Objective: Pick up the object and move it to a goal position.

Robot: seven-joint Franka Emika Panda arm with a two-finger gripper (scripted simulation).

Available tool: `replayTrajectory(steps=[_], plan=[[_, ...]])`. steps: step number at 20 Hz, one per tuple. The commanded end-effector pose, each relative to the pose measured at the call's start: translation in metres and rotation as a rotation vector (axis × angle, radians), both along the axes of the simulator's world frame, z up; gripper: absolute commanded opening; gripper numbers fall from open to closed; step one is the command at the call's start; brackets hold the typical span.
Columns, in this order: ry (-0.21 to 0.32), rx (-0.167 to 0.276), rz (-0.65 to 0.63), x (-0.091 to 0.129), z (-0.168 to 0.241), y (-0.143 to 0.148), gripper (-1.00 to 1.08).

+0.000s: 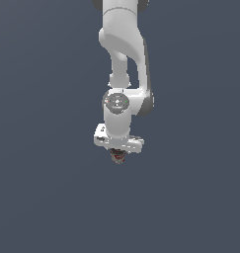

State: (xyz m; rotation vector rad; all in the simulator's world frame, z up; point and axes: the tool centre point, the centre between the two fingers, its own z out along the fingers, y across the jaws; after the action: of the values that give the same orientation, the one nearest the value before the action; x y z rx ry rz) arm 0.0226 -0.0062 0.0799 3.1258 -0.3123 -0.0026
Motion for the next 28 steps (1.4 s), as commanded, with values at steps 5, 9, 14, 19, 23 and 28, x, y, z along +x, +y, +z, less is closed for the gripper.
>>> replayTrajectory(steps=[5, 9, 14, 19, 23, 28], plan=[[-0.002, 0.000, 0.000, 0.001, -0.002, 0.000, -1.00], [-0.002, 0.000, 0.000, 0.001, -0.002, 0.000, -1.00], [-0.001, 0.000, 0.000, 0.001, -0.002, 0.000, -1.00], [-0.001, 0.000, 0.000, 0.001, 0.010, -0.005, -1.00], [-0.001, 0.000, 0.000, 0.002, 0.033, -0.014, -1.00], [-0.001, 0.001, 0.000, 0.003, 0.074, -0.032, -1.00]])
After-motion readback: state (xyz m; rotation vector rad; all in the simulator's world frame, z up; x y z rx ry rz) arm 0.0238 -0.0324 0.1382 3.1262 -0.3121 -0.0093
